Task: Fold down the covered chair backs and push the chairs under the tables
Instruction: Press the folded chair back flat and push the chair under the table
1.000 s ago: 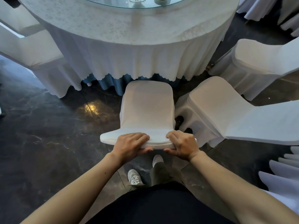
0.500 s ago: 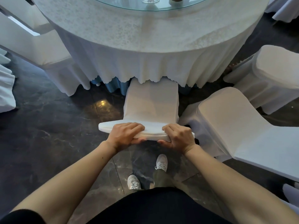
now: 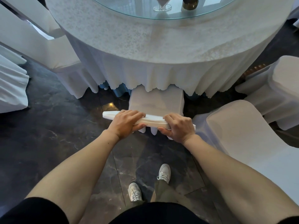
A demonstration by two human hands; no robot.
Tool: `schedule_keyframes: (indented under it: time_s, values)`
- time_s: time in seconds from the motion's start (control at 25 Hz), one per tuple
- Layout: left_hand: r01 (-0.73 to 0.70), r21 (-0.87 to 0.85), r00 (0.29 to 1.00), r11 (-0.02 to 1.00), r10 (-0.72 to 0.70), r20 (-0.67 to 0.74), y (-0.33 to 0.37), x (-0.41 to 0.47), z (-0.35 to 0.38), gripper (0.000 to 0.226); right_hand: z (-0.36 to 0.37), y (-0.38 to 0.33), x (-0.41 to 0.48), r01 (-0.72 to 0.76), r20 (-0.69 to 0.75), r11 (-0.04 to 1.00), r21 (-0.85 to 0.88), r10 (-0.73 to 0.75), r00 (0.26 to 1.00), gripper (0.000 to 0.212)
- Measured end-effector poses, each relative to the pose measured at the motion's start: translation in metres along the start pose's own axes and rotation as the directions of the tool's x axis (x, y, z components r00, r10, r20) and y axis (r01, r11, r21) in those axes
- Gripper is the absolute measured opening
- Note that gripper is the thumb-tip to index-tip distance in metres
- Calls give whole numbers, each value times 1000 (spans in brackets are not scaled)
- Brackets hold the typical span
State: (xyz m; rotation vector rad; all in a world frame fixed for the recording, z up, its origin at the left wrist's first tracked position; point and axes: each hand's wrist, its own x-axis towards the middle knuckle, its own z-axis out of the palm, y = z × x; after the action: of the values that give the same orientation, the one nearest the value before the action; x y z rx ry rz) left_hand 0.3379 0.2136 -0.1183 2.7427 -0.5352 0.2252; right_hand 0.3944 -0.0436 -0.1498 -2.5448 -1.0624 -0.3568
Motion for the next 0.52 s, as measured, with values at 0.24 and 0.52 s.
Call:
schedule_keyframes:
  time_s: [0.24, 0.52]
  values:
    - [74, -9, 989, 997, -72, 128, -16, 15, -9, 50, 5, 5, 21, -9, 44, 1000, -25, 10, 999, 46]
    - [229, 17, 959, 973, -229, 165, 13, 11, -18, 56, -10, -8, 17, -111, 132, 994, 8, 109, 985, 52]
